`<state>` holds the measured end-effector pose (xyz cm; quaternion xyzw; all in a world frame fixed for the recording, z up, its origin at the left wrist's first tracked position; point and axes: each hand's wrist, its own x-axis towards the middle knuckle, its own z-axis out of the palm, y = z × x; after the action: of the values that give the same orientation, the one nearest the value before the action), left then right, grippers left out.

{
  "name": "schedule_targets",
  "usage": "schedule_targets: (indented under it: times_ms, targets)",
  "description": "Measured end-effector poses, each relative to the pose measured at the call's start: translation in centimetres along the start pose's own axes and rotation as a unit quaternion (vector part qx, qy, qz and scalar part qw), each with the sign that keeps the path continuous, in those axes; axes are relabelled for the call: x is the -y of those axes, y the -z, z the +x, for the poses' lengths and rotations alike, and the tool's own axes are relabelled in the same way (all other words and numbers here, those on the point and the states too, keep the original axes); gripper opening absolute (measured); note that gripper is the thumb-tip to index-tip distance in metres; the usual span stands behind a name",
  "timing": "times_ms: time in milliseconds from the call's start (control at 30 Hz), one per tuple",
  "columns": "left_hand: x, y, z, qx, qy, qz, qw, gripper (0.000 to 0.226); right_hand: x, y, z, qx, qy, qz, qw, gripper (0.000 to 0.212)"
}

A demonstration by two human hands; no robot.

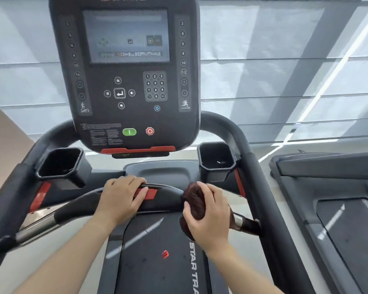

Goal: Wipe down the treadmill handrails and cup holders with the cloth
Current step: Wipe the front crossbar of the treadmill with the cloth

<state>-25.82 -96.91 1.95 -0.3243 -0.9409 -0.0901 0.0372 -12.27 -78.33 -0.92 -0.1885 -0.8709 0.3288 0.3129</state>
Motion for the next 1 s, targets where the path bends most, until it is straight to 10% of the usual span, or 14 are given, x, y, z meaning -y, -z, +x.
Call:
schedule_targets:
  times_ms: [333, 567, 1000]
  targets:
    - [3.6, -0.3, -1.2, -0.043, 0.02, -0.013, 0.999, 0.041, 3.5, -3.7, 0.2, 0.041, 0.164, -0.087, 0.982, 0.05]
    - [4.3, -1.0, -1.0, -0.045, 0.005, -0.016, 0.999, 0.043, 3.8, -4.0, -0.6, -0.039, 0.041, -0.092, 0.994, 0.045]
    - [10.1, -0.3, -3.5, 0.013, 0.052, -0.097, 0.994, 0.031, 6.9, -3.6, 2.4, 0.126, 0.148, -0.136, 0.971, 0.076]
